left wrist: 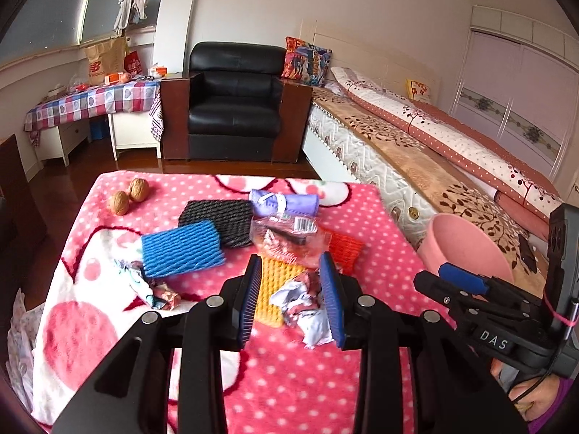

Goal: Collect trash
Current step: 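Move both tools back over the table trash, then grasp the crumpled red-silver wrapper with the left tool while the right tool grasps the tan scrap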

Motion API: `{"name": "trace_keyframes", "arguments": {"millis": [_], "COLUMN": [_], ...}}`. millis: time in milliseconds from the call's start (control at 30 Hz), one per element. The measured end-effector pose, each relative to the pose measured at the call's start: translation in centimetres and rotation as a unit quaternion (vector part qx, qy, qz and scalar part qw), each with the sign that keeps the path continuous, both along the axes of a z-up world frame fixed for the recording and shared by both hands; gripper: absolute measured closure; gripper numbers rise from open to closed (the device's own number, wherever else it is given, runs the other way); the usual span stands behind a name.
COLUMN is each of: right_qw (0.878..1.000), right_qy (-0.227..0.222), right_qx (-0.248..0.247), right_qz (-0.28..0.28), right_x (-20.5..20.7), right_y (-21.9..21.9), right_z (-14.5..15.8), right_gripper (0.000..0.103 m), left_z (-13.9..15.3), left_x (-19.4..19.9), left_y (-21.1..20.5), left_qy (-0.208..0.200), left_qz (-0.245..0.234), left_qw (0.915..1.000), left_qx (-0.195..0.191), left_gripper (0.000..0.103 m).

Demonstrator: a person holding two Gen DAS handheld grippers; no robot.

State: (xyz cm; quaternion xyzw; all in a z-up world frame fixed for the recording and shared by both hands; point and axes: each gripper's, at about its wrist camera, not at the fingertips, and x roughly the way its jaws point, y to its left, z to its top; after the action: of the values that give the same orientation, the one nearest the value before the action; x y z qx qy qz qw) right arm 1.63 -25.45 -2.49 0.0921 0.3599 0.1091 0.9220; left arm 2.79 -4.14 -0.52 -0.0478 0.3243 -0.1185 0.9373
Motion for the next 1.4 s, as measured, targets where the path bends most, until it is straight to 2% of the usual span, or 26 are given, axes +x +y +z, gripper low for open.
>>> {"name": "trace_keyframes", "arguments": {"millis": [133,300,633,733,800,933,1200,1400], "right_qw": [1.000,1.000,0.999,0.999,0.999,0.999,0.998,0.996], "right_qy": [0.012,0.022,0.031,0.035,0.036,0.034,0.041,0.059], "right_qx": [-0.003,-0.002,0.002,0.003,0.002,0.000,0.004,0.002], "right_qz": [0.013,0.021,0.023,0.025,0.027,0.031,0.049,0.071], "right_x": [0.6,1.0,1.9,2.0,2.1,2.0,2.1,3.0], "right_y": [0.7,0.9,0.3,0.3,0.4,0.6,1.8,3.5], "right_z": [-1.0,-2.0,-2.8,-3.1,-3.2,-3.1,-3.2,-4.0], "right_gripper": [0.049,0.049,0.049,0.049,0.049,0.049,0.049,0.049], "left_z": [-1.0,-2.7,-5.3,-5.6,-5.6,-5.3,-2.7,-0.9], "left_x": [0.1,1.2,4.0,3.8,3.6,3.1,1.2,-0.1], "left_y": [0.1,-1.7,-2.8,-3.0,-3.0,-2.4,0.3,2.8], "left_qy": [0.018,0.040,0.077,0.068,0.065,0.062,0.035,0.001], "left_qz": [-0.026,-0.052,-0.048,-0.049,-0.052,-0.050,-0.027,0.020], "left_qw": [0.9995,0.9975,0.9949,0.9953,0.9954,0.9963,0.9990,0.9996], "left_qx": [0.005,0.027,0.043,0.048,0.048,0.033,0.011,0.018], "left_gripper": [0.070,0.070,0.070,0.070,0.082,0.091,0.093,0.093]}}
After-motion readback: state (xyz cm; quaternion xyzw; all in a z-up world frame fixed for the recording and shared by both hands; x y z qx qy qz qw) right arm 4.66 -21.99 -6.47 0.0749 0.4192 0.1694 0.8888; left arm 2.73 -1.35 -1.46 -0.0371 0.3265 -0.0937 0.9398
